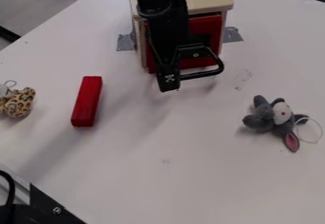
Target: Open the drawer
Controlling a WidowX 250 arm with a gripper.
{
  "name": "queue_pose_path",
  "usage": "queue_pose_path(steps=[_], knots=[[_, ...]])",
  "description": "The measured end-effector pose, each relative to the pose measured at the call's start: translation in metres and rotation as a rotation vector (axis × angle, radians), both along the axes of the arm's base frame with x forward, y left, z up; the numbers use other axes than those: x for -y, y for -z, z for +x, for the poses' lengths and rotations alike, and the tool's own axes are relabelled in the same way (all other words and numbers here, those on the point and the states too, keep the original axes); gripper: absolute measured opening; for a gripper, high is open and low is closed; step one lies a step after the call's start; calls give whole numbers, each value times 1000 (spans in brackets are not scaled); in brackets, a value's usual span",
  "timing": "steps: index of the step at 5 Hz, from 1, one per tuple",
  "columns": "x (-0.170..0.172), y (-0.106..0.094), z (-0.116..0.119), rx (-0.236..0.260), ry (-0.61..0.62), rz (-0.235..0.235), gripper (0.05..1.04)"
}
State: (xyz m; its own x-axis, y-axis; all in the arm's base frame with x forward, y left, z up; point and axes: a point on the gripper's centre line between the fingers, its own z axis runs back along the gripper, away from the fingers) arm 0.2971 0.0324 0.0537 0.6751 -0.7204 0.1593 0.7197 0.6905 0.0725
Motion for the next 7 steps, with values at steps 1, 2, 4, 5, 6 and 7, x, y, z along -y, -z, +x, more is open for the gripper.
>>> queue_pose_path(steps=[1, 2, 4, 5, 6, 7], knots=[[-2, 10, 4, -3, -1, 7, 1001], [-4, 27, 9, -30, 1, 11, 1000], [-2, 40, 11, -73, -11, 12, 953], [0, 42, 14, -63, -23, 1, 666], [1, 42, 13, -63, -18, -2, 354], [1, 42, 13, -64, -9, -4, 165]])
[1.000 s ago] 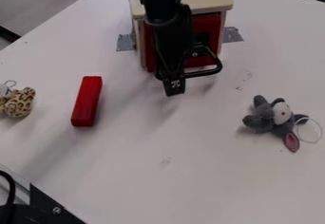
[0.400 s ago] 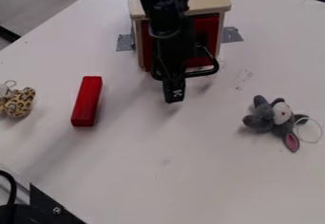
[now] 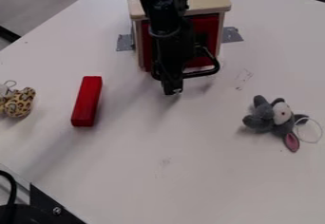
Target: Open the drawer
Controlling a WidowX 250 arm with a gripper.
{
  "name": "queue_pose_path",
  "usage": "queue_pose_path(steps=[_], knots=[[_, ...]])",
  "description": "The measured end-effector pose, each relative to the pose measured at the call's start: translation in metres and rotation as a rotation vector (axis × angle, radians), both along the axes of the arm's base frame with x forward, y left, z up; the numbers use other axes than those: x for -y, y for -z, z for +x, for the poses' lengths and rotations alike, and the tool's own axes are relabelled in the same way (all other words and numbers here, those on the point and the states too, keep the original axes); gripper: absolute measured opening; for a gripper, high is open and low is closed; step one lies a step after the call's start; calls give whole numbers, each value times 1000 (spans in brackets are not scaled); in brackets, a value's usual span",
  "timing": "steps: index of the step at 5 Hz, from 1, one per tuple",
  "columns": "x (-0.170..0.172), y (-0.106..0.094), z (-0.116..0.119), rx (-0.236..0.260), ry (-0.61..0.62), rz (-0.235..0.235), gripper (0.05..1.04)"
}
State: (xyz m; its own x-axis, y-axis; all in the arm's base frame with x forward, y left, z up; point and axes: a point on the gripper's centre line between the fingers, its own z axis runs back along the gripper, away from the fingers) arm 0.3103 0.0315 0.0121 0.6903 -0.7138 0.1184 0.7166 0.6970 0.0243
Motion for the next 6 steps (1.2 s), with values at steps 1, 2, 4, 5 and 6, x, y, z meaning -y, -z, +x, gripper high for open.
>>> queue_pose_path(steps=[1, 2, 4, 5, 6], knots=[[2, 2, -2, 2, 11, -8, 126], [3, 4, -6, -1, 23, -11, 123], [8, 5, -21, -23, 40, -25, 123], [15, 4, -32, -28, 68, -36, 123], [22, 2, -40, -30, 91, -39, 123]])
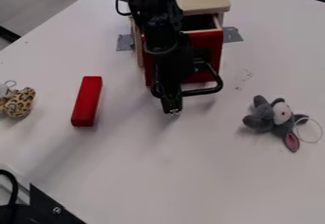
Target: Open the drawer
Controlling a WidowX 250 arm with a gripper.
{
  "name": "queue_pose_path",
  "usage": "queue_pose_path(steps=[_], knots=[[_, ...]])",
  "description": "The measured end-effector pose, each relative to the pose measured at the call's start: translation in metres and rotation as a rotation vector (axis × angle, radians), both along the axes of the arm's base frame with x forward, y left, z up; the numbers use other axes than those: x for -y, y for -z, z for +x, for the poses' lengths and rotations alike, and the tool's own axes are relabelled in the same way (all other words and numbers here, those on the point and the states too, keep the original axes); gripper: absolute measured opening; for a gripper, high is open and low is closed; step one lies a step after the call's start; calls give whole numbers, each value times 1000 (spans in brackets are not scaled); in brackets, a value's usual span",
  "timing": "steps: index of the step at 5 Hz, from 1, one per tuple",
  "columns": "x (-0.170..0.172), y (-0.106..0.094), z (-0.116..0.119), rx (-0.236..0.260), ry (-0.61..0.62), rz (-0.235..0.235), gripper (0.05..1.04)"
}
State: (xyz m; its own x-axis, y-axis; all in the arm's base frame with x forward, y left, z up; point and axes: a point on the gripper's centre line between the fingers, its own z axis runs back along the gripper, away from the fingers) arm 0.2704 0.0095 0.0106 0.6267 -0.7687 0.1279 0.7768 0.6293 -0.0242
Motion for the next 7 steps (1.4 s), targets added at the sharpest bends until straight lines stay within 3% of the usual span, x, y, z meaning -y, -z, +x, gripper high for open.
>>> queue_pose_path(steps=[5, 6, 7], knots=[[23, -6, -37, -44, 55, -17, 122], [26, -4, -40, -44, 60, -17, 165], [27, -7, -43, -80, 70, 13, 379]])
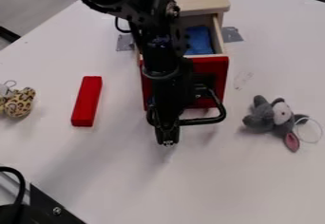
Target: Open the drawer
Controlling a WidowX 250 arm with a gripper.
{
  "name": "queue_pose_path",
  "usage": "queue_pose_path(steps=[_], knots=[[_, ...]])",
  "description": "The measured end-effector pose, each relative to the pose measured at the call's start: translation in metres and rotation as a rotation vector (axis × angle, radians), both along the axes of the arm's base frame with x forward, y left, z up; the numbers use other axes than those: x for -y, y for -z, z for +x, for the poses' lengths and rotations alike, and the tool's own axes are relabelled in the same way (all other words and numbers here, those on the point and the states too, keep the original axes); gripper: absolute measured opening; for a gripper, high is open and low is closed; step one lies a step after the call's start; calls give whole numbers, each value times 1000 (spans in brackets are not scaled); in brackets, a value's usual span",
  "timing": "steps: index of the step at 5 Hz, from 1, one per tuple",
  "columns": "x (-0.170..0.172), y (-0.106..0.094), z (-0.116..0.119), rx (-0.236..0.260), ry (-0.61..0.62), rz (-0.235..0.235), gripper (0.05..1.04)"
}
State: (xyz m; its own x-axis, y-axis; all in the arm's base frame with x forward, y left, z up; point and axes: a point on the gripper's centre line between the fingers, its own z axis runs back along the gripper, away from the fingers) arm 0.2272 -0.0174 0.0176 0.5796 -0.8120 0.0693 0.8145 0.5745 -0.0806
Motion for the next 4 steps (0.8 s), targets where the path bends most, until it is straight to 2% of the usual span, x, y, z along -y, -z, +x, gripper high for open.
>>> queue_pose_path(steps=[1, 2, 3, 4], knots=[[2, -5, 8, 20, -12, -11, 700], [4, -10, 13, 24, -27, -24, 969], [9, -22, 19, 36, -44, -53, 1000], [13, -58, 24, 56, -59, -82, 1000]])
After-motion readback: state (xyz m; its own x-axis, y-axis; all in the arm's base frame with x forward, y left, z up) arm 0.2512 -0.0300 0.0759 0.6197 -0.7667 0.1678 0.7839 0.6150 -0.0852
